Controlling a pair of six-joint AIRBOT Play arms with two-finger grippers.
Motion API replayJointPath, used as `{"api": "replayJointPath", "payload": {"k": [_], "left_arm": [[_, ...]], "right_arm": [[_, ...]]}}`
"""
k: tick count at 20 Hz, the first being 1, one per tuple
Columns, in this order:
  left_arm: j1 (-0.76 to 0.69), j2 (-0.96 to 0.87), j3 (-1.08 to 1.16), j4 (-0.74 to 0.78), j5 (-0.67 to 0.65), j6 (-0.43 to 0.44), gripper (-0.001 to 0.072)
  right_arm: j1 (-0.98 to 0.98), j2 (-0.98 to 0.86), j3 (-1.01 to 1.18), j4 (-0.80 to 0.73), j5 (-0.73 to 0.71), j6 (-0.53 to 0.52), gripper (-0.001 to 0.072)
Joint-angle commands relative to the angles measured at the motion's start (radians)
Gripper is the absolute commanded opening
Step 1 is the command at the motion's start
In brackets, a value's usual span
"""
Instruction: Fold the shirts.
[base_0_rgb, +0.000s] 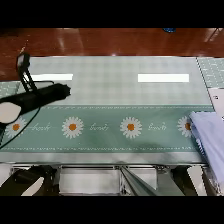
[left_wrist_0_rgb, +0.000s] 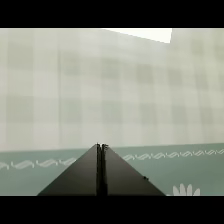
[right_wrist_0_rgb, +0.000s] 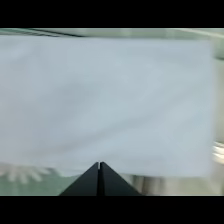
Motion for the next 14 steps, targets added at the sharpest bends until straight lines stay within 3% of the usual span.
{"api": "replayJointPath", "payload": {"k": [1, 2, 4, 6, 8, 9, 11, 14], "left_arm": [[-0.005, -0.143, 0.237, -0.001, -0.047, 0.085, 0.0023], [-0.030, -0.205, 0.337, 0.000, -0.083, 0.117, 0.0023], [-0.086, -0.322, 0.531, 0.001, -0.180, 0.210, 0.0023], [-0.130, -0.412, 0.668, 0.029, -0.261, 0.248, 0.0023], [-0.139, -0.464, 0.677, 0.032, -0.265, 0.214, 0.0023], [-0.134, -0.491, 0.654, 0.050, -0.278, 0.182, 0.0023], [-0.124, -0.539, 0.574, 0.094, -0.293, 0.113, 0.0023], [-0.091, -0.592, 0.499, 0.078, -0.303, 0.053, 0.0024]], "right_arm": [[0.212, -0.103, 0.061, 0.674, -0.146, -0.333, 0.0017], [0.366, -0.135, 0.101, 0.725, -0.194, -0.367, 0.0017], [0.683, -0.193, 0.221, 0.635, -0.301, -0.380, 0.0018], [0.975, -0.271, 0.371, 0.383, -0.379, -0.328, 0.0017], [1.175, -0.366, 0.487, 0.014, -0.363, -0.186, 0.0017], [1.234, -0.413, 0.513, -0.151, -0.323, -0.113, 0.0018], [1.267, -0.503, 0.517, -0.319, -0.196, -0.043, 0.0018], [1.244, -0.605, 0.517, -0.330, -0.067, -0.035, 0.0018]]}}
